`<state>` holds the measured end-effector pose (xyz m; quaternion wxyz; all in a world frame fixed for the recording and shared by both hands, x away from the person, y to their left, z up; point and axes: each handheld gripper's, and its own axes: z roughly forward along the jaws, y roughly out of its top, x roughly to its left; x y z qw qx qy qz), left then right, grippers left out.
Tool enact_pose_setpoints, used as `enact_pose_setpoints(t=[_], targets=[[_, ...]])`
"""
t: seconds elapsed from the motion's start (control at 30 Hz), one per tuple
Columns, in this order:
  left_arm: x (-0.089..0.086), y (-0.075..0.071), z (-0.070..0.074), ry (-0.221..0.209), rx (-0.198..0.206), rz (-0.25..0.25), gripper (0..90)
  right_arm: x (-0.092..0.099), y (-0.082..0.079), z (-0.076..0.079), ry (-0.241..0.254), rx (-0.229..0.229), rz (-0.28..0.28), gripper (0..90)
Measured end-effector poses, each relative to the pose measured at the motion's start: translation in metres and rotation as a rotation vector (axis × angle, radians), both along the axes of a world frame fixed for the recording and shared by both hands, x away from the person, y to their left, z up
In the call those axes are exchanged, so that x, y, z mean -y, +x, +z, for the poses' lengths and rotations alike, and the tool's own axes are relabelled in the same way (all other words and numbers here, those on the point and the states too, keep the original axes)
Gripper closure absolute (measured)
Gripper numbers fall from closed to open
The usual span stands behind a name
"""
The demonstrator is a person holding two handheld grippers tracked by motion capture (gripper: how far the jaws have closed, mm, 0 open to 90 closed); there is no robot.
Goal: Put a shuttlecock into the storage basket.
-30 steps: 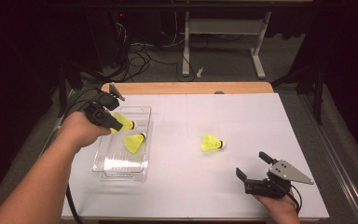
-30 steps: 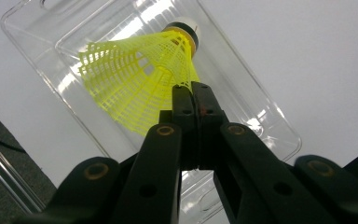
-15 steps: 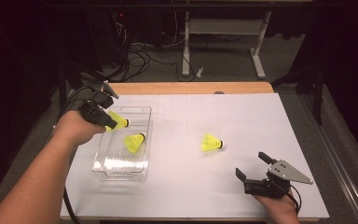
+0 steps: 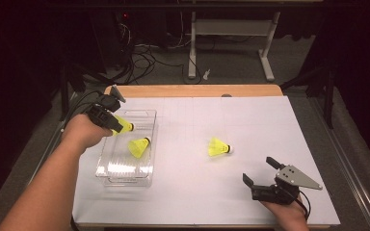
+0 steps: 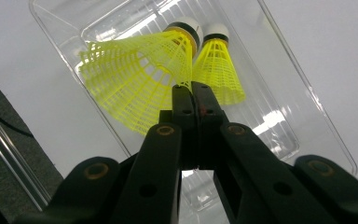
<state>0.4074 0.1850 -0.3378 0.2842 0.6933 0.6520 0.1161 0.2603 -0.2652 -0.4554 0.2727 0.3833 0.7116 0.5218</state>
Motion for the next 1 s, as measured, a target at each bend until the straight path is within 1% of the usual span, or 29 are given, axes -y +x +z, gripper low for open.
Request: enact_pose_setpoints(t=[0.07, 0.1, 0.17, 0.3, 0.37, 0.43, 0.47, 0.57, 0.63, 0.7, 0.8, 0.87, 0.9, 0.93, 1.0], targets=[[0.001, 0.002, -0.002, 0.0, -0.001, -0.001, 89.8, 0.0, 0.0, 0.0, 0.001, 0.0, 0.001, 0.2], [0.001, 0.003, -0.004, -0.001, -0.008, -0.004, 89.8, 0.0, 0.0, 0.0, 0.003, 0.0, 0.0, 0.2], [0.002, 0.005, -0.006, 0.008, -0.014, -0.002, 89.8, 0.0, 0.0, 0.0, 0.003, 0.001, 0.002, 0.2], [0.001, 0.008, -0.009, 0.008, -0.02, 0.006, 89.8, 0.0, 0.0, 0.0, 0.001, -0.002, 0.004, 0.2], [-0.001, 0.009, -0.01, 0.001, -0.019, 0.014, 89.8, 0.0, 0.0, 0.0, 0.001, -0.001, 0.004, 0.2], [-0.002, 0.009, -0.013, 0.0, -0.027, 0.007, 89.8, 0.001, -0.001, 0.0, 0.002, -0.001, 0.004, 0.2], [-0.002, 0.009, -0.014, -0.004, -0.023, 0.009, 89.8, 0.001, -0.001, 0.0, 0.003, -0.001, 0.002, 0.2], [-0.005, 0.011, -0.019, -0.007, -0.029, 0.012, 89.8, 0.0, -0.001, 0.0, 0.001, -0.001, 0.003, 0.2], [-0.006, 0.011, -0.023, -0.017, -0.036, 0.014, 89.8, 0.0, -0.001, 0.0, 0.0, -0.002, 0.003, 0.2], [-0.006, 0.012, -0.026, -0.011, -0.039, 0.008, 89.8, 0.0, -0.001, 0.0, -0.001, -0.004, 0.004, 0.2], [-0.007, 0.013, -0.028, -0.022, -0.044, 0.007, 89.8, 0.0, -0.001, -0.001, 0.0, -0.006, 0.002, 0.2], [-0.008, 0.014, -0.031, -0.02, -0.046, 0.007, 89.8, 0.0, -0.001, -0.001, -0.001, -0.005, 0.002, 0.2], [-0.009, 0.014, -0.032, -0.026, -0.047, 0.007, 89.8, 0.0, -0.001, -0.001, -0.001, -0.005, 0.002, 0.2], [-0.01, 0.015, -0.033, -0.025, -0.054, 0.005, 89.8, 0.0, -0.001, -0.001, -0.002, -0.004, 0.002, 0.2], [-0.011, 0.016, -0.033, -0.034, -0.049, 0.009, 89.8, -0.001, -0.001, -0.001, -0.003, -0.006, 0.003, 0.2]])
